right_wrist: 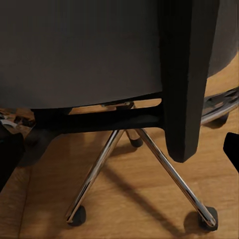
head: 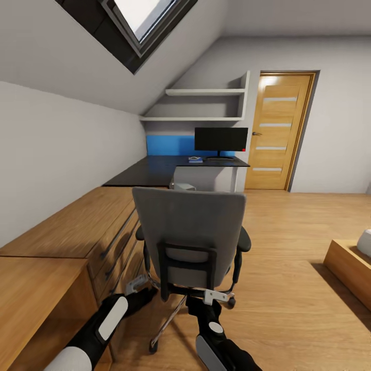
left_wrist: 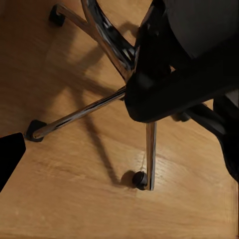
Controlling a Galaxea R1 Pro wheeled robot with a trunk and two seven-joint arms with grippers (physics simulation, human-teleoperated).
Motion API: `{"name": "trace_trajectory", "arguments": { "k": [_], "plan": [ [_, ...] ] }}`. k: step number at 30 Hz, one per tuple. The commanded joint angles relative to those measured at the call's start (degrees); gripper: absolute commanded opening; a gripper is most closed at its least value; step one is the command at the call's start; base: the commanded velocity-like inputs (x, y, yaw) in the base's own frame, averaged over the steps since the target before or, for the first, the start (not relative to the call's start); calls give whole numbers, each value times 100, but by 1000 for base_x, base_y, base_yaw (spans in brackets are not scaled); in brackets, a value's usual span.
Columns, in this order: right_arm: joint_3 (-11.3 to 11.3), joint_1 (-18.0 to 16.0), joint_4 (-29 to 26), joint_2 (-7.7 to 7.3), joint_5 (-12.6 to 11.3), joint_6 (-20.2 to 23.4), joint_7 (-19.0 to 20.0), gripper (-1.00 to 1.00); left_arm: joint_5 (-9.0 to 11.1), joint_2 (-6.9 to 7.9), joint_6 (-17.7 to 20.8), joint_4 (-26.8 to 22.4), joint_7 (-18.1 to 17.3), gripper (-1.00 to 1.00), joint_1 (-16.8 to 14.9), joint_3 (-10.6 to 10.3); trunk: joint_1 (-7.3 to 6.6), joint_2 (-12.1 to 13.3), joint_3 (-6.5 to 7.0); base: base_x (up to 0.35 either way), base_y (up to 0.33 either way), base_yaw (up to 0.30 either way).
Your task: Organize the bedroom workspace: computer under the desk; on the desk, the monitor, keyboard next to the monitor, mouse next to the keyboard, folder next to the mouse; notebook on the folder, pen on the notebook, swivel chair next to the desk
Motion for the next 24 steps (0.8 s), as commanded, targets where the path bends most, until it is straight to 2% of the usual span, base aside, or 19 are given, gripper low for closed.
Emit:
{"name": "trace_trajectory", "arguments": {
  "k": [1,6,7,12,18,22,24],
  "plan": [
    [25,-7,-4,-9,-56,-30,-30,100,61,3,18,-45,50,100,-2,-16,-1,-3,-6,0,0,-4],
    [20,-15,-4,-41,-48,-39,-21,100,91,1,89,-261,47,100,4,-18,87,-163,-78,0,0,-1],
    [17,-31,-6,-99,-50,-35,-18,100,92,-23,109,-278,48,100,5,-18,109,-203,-96,0,0,0],
    [18,-62,-43,-201,-52,-35,-11,100,76,-62,121,-276,57,100,5,-18,109,-203,-96,0,0,-32],
    [36,-82,-83,-242,-35,-14,-5,100,39,-72,32,-231,71,100,-2,-12,109,-203,-96,0,0,-198],
    [42,-191,-86,-251,39,4,-4,100,29,-73,-2,-103,185,100,-171,-4,109,-203,-96,0,0,-75],
    [44,-419,-42,-254,164,30,-5,100,30,-81,-28,210,156,100,-363,-11,109,-203,-96,0,0,-25]
  ]
}}
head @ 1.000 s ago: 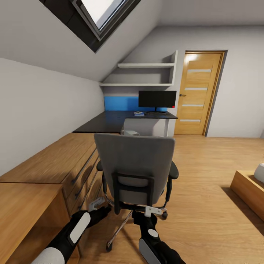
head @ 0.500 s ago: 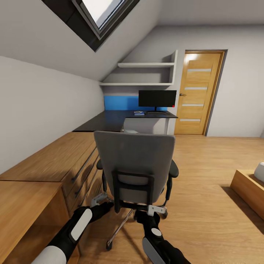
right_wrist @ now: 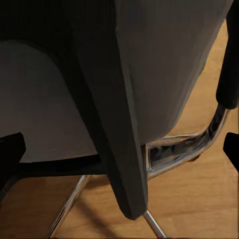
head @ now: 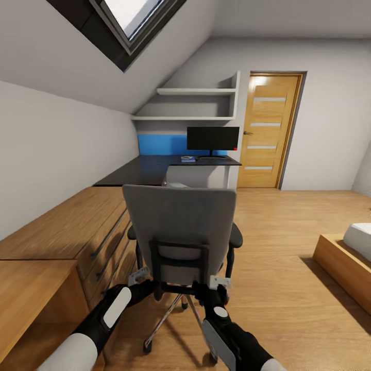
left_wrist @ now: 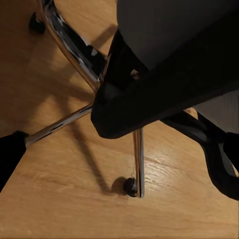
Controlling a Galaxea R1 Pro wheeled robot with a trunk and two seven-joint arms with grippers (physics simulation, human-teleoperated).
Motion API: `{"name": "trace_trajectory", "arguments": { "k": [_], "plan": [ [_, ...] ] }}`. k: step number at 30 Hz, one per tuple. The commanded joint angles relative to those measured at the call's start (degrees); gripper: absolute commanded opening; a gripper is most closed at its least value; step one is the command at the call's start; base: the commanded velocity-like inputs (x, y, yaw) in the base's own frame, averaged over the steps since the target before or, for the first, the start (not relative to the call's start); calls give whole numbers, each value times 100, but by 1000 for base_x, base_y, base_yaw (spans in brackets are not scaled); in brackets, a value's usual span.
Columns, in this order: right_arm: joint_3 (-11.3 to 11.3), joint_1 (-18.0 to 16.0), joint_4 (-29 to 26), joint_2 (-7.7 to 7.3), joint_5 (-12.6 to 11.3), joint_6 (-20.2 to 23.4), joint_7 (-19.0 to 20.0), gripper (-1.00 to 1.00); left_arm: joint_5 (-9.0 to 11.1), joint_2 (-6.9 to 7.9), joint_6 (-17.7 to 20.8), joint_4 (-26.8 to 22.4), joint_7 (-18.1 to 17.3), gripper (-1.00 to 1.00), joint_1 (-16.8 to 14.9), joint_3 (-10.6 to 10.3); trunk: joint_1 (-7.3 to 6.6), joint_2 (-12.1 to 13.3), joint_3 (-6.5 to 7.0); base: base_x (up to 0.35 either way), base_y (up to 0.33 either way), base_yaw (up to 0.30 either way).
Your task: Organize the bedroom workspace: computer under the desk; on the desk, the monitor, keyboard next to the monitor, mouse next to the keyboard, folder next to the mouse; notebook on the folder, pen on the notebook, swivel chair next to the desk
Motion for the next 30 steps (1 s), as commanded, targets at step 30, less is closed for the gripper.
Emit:
{"name": "trace_trajectory", "arguments": {
  "k": [30],
  "plan": [
    [31,-585,1341,62,-38,-88,216,100,-832,-155,-753,423,-31,100,-142,-677,-1,-3,-7,0,0,-1]
  ]
}}
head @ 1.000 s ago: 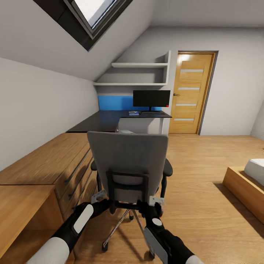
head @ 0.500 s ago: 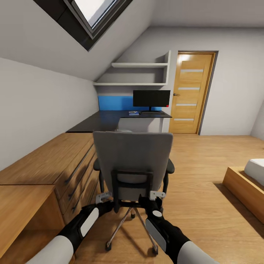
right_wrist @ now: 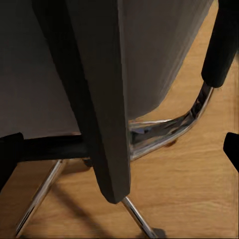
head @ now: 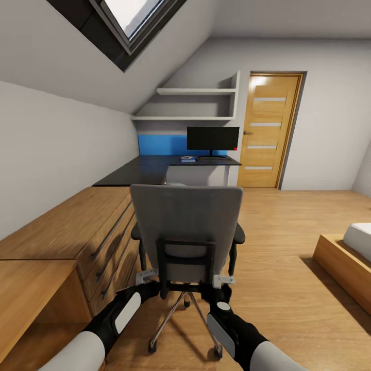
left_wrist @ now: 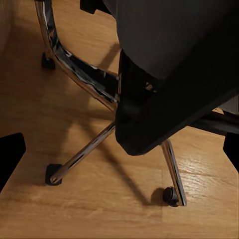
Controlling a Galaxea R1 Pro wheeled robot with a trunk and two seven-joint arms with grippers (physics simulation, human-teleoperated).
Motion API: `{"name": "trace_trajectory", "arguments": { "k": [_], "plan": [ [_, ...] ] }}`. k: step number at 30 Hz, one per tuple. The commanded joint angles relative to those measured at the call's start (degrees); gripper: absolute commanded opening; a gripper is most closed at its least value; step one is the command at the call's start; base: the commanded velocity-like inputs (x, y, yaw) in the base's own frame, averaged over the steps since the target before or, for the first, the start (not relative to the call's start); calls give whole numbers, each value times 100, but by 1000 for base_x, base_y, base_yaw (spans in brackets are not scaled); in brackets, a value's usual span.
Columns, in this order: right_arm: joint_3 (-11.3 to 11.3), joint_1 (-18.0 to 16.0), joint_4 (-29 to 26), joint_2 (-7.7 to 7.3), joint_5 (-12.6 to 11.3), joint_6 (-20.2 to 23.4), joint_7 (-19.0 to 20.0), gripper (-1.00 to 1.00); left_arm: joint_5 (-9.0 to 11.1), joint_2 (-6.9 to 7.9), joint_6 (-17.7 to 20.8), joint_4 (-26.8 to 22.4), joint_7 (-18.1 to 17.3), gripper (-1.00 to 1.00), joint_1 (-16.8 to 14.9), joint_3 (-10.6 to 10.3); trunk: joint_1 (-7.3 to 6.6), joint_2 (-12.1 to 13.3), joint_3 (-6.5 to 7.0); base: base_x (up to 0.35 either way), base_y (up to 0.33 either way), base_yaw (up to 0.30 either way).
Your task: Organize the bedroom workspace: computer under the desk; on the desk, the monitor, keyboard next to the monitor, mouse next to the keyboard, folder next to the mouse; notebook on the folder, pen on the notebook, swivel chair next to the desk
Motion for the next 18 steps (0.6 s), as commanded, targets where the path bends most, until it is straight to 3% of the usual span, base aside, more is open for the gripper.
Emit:
{"name": "trace_trajectory", "arguments": {
  "k": [1,6,11,18],
  "plan": [
    [59,-5,88,-2,-58,-32,-39,100,62,-24,-16,-9,52,100,-2,-40,-1,-3,-6,0,0,0],
    [83,-4,435,7,-63,-38,9,100,65,-72,-116,158,42,100,1,-90,-1,-3,-6,0,0,0],
    [84,-4,580,13,-60,-36,317,100,73,-107,-193,415,35,100,1,-219,-1,-3,-6,10,-5,0],
    [83,-1,642,16,-45,-41,551,100,69,-127,-226,541,-48,100,1,-295,-1,-3,-6,184,-106,0]
  ]
}}
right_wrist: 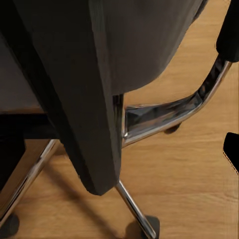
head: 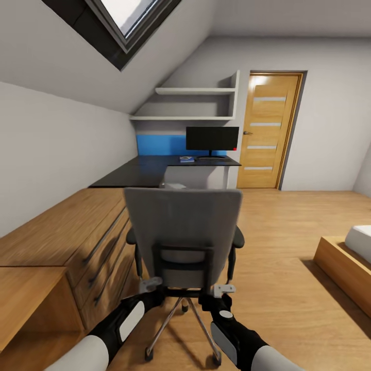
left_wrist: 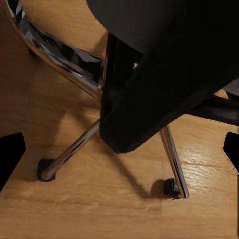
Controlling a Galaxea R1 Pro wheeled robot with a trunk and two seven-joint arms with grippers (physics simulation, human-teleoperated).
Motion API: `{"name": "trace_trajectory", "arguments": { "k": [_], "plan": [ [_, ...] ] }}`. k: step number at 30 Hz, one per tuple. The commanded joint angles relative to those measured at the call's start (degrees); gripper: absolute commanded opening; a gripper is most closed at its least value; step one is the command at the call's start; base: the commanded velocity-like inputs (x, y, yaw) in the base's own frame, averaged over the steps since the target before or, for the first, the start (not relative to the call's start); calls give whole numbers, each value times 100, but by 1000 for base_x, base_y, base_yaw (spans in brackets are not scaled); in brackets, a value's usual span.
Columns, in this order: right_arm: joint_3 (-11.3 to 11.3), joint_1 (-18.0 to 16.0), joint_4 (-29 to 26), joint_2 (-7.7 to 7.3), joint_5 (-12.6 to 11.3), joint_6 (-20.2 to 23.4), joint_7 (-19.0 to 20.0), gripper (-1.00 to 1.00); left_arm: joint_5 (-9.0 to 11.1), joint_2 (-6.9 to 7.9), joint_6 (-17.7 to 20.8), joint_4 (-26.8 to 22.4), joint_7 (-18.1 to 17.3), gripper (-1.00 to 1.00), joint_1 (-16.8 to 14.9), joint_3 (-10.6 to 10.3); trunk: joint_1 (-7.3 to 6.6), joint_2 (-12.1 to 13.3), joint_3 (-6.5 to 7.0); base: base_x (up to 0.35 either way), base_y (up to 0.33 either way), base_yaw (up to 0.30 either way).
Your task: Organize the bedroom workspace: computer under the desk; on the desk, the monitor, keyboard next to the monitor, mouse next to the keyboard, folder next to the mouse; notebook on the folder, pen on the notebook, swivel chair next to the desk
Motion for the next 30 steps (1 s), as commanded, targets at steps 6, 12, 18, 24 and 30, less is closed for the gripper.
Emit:
{"name": "trace_trajectory", "arguments": {
  "k": [6,12,18,24,30],
  "plan": [
    [40,-7,8,-4,-40,-38,-7,100,53,2,8,5,23,100,-3,-46,1,-3,-6,81,-48,0],
    [40,-7,10,-4,-36,-40,-3,100,54,10,7,7,19,100,-3,-48,1,-3,-6,10,-6,0],
    [40,-10,10,-4,-31,-43,-2,100,56,11,14,13,19,100,-3,-48,1,-3,-6,148,-1,0],
    [28,-8,10,-4,-59,-109,-2,100,50,9,16,16,17,100,-3,-55,1,-3,-6,314,0,-9],
    [23,-6,10,-4,-75,-230,-2,100,48,3,13,17,16,100,-3,-56,1,-3,-6,338,-1,-147]
  ]
}}
